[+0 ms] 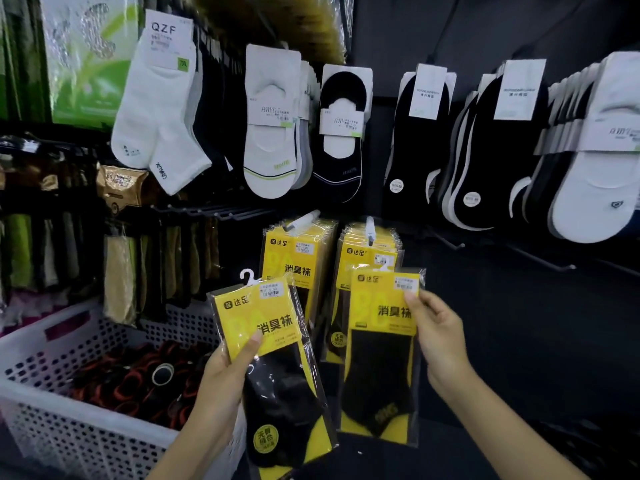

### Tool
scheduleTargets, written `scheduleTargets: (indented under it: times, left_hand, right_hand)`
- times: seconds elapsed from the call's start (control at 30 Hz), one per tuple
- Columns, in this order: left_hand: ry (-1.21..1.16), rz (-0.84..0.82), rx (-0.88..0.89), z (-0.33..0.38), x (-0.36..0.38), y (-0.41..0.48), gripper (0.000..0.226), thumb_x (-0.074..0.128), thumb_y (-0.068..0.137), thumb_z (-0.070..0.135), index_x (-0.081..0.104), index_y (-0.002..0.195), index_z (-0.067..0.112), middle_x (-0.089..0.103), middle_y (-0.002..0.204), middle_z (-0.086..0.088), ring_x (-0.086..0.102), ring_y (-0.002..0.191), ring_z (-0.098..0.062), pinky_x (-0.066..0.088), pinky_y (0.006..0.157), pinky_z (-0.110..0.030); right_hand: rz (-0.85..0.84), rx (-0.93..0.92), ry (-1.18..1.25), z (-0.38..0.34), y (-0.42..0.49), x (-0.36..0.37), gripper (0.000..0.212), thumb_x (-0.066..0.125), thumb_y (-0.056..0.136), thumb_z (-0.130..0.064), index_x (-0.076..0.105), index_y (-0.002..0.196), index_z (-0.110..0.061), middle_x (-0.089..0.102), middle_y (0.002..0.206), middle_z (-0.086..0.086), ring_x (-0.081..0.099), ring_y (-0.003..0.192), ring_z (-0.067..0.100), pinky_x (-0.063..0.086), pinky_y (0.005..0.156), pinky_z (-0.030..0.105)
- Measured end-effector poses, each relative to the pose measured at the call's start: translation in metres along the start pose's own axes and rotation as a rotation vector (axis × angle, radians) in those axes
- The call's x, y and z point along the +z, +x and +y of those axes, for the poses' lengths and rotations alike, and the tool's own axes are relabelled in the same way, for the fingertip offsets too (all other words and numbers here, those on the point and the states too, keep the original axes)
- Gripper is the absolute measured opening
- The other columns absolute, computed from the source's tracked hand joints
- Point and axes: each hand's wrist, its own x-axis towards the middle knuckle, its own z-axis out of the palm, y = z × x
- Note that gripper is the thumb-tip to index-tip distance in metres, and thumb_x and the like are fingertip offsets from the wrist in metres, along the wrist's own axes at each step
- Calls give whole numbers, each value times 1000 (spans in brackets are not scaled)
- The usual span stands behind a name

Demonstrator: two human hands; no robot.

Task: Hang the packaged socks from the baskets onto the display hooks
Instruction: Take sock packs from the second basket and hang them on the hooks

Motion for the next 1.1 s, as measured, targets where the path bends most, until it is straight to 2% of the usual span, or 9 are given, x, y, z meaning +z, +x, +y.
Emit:
scheduleTargets:
  times: [0.23, 0.37, 0.57, 0.73, 0.83, 0.93, 0.97, 1.03, 1.1]
  left_hand:
    - [0, -9, -7, -2, 0, 3, 38, 62, 76, 38, 65, 111, 24, 73, 105, 8, 68, 97, -5, 44, 95, -31]
    - [7, -9, -10, -5, -1, 5, 39, 64, 74, 41, 66, 110, 27, 73, 106, 10, 67, 101, -6, 43, 99, -34]
    - [38, -39, 0, -11, -1, 9, 38, 64, 73, 43, 65, 109, 29, 73, 105, 11, 67, 96, 0, 43, 95, -30]
    - [66, -73, -30, -18, -1, 9, 39, 63, 76, 42, 65, 112, 27, 73, 107, 8, 66, 104, -10, 45, 98, -36]
    - [84, -72, -19, -23, 4, 8, 24, 61, 85, 33, 66, 108, 28, 74, 103, 11, 68, 95, -3, 48, 90, -27]
    - [74, -89, -12, -25, 18, 10, 21, 61, 88, 25, 66, 108, 25, 74, 101, 11, 68, 91, 0, 51, 73, -12]
    - [79, -110, -14, -25, 25, 11, 23, 61, 88, 25, 65, 110, 24, 74, 103, 9, 69, 94, -3, 52, 75, -14]
    - [108, -171, -13, -22, 42, 12, 27, 64, 86, 27, 64, 113, 23, 73, 105, 6, 68, 100, -11, 52, 87, -26]
    - [152, -231, 20, -18, 60, 14, 30, 67, 84, 30, 64, 113, 24, 74, 103, 9, 68, 98, -9, 51, 88, -28]
  right_hand:
    - [-18, -44, -23, -7, 31, 17, 11, 57, 93, -23, 68, 91, -20, 76, 82, -7, 72, 76, 5, 53, 56, 13]
    - [56, -33, -61, 5, 48, 27, 10, 59, 93, -21, 68, 91, -16, 74, 81, -3, 71, 69, 3, 51, 54, 12]
    - [302, -6, -207, 23, 70, 30, 25, 72, 83, -25, 59, 100, -12, 68, 95, 3, 65, 86, 13, 50, 72, 22]
    - [379, 82, -340, 34, 53, 19, 30, 75, 80, -21, 53, 99, -15, 55, 101, 3, 56, 92, 17, 44, 74, 25]
    - [240, 108, -296, 37, 28, 13, 22, 71, 85, -24, 57, 98, -13, 60, 102, 5, 58, 88, 15, 45, 69, 21]
    - [-74, 150, -183, 26, 0, 19, 19, 61, 90, -34, 64, 97, -16, 68, 97, 6, 66, 86, 15, 53, 73, 22]
    - [-182, 165, -169, 21, -8, 22, 23, 58, 91, -36, 65, 100, -16, 70, 96, 5, 68, 88, 15, 55, 75, 23]
    - [-326, 168, -145, 16, -21, 27, 25, 56, 92, -34, 65, 105, -15, 74, 94, 0, 71, 88, 12, 55, 72, 21]
    - [-322, 137, -92, 12, -29, 27, 19, 57, 93, -27, 66, 106, -16, 75, 92, -5, 71, 85, 7, 54, 65, 16]
